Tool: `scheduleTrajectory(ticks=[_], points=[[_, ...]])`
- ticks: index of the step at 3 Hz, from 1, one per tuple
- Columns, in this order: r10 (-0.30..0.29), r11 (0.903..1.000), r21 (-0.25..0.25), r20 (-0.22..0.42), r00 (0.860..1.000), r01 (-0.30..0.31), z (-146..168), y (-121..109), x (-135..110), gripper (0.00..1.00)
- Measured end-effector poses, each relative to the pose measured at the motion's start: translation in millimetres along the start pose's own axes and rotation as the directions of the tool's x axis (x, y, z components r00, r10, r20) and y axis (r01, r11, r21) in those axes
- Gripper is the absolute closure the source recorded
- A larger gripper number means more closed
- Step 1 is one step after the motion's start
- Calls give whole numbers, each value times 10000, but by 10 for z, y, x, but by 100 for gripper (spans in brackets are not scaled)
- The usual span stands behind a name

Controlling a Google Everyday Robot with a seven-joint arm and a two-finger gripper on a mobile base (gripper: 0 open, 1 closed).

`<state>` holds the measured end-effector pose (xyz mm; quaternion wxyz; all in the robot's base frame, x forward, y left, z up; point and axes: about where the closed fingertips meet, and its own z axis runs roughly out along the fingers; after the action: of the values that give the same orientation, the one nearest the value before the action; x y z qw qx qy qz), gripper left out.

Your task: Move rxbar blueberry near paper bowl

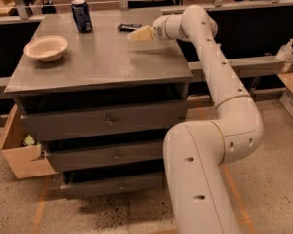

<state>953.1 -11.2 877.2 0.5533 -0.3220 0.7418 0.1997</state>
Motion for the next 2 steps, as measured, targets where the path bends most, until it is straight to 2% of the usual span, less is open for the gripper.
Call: scheduleTrajectory(ticks=[1, 2], points=[[401, 9991, 111, -333, 9986, -398, 67, 31, 39, 0], [609, 9981, 116, -212, 9979, -607, 143, 74, -6, 0]])
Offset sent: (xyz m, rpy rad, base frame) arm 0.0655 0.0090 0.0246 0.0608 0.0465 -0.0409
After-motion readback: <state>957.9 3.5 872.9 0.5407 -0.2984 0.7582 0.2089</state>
